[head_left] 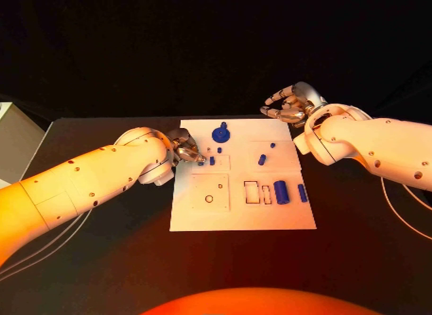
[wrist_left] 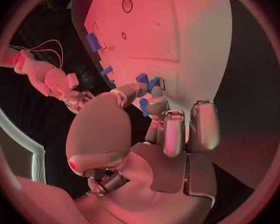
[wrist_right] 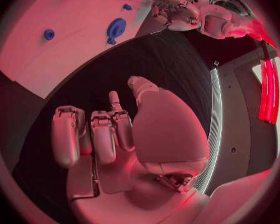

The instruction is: Assemble the parts on the task board

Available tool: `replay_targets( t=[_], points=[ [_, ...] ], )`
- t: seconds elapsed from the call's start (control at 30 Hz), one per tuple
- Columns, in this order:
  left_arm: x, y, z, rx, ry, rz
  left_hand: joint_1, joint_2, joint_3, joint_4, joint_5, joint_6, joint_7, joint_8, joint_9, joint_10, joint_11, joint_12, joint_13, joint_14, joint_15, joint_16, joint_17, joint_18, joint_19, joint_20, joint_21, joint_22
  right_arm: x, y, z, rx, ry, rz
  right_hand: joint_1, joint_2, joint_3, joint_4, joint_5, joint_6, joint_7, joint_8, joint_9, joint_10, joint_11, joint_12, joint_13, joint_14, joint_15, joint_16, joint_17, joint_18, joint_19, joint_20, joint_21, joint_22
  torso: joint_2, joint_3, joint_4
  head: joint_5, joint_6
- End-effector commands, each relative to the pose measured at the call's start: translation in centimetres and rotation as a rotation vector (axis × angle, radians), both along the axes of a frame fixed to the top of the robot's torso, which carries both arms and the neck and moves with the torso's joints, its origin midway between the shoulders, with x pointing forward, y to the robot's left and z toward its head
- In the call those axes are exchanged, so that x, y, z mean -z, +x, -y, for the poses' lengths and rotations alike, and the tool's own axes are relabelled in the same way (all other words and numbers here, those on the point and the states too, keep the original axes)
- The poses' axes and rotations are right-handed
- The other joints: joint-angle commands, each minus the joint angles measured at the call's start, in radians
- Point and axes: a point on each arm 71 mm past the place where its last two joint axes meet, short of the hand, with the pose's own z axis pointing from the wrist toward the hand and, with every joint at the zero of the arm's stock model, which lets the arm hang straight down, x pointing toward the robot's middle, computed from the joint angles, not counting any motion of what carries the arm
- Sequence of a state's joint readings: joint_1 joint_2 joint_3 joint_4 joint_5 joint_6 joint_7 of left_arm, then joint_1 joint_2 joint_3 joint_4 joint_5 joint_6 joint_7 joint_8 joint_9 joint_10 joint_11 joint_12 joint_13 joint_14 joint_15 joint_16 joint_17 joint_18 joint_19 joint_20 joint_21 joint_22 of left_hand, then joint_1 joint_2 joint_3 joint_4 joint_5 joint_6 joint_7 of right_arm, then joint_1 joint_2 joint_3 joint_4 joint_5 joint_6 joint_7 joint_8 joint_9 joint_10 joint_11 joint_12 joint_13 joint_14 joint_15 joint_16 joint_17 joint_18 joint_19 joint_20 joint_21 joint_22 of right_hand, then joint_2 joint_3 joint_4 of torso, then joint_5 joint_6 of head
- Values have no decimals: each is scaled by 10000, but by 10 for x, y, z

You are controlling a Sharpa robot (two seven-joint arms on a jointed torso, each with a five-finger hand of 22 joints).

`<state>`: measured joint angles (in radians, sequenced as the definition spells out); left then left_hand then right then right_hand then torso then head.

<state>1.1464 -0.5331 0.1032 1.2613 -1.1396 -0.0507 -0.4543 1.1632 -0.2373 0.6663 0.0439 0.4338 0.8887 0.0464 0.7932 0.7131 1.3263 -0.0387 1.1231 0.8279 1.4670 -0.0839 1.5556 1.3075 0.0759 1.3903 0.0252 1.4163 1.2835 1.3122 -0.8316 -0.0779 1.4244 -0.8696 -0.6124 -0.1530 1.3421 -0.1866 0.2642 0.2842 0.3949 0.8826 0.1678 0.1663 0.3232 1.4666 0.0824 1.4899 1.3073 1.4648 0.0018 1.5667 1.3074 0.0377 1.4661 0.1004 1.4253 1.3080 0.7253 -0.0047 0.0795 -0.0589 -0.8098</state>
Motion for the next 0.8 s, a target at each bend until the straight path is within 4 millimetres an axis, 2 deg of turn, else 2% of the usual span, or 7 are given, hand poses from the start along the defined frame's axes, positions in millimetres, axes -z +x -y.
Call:
replay_targets(
  t=[0.03, 0.23, 0.8],
  points=[
    [9, -2, -4, 13, 490, -230, 342, 218, 604, -635, 38, 200, -119, -49, 12, 61, -5, 18, -5, 976, -46, 36, 2423, -98, 47, -4, 35, 15, 0, 0, -2, -174, -61, 54, -79, -16, 55, 23, 32, -51, 6, 44, -11, 214, -1, 52, 1851, 1035, 4, -4, 2532, 4, 578, -20, -52, 1240, -1, -4, -1, 4, 1],
    [8, -2, -6, -48, 570, -112, 360, 229, 620, -638, 40, 210, -116, -50, 14, 61, -3, 12, -12, 975, -45, 33, 2418, -97, 46, -4, 34, 13, 0, 0, -1, -173, -62, 57, -79, -16, 55, 23, 32, -51, 6, 44, -11, 214, -1, 52, 1851, 1035, 4, -4, 2532, 4, 578, -20, -52, 1240, 5, -10, 1, 9, 5],
    [8, -3, -8, -65, 628, -52, 392, 255, 648, -643, 39, 226, -111, -51, 19, 74, -1, 16, 6, 981, -44, 43, 2437, -96, 42, -5, 30, 5, 0, 0, -1, -164, -63, 58, -96, -22, 74, 24, 65, -52, 7, 45, -12, 213, 0, 52, 1850, 1035, 5, -4, 2532, 4, 578, -21, -55, 1239, 5, 4, -4, 3, -80]
  ],
)
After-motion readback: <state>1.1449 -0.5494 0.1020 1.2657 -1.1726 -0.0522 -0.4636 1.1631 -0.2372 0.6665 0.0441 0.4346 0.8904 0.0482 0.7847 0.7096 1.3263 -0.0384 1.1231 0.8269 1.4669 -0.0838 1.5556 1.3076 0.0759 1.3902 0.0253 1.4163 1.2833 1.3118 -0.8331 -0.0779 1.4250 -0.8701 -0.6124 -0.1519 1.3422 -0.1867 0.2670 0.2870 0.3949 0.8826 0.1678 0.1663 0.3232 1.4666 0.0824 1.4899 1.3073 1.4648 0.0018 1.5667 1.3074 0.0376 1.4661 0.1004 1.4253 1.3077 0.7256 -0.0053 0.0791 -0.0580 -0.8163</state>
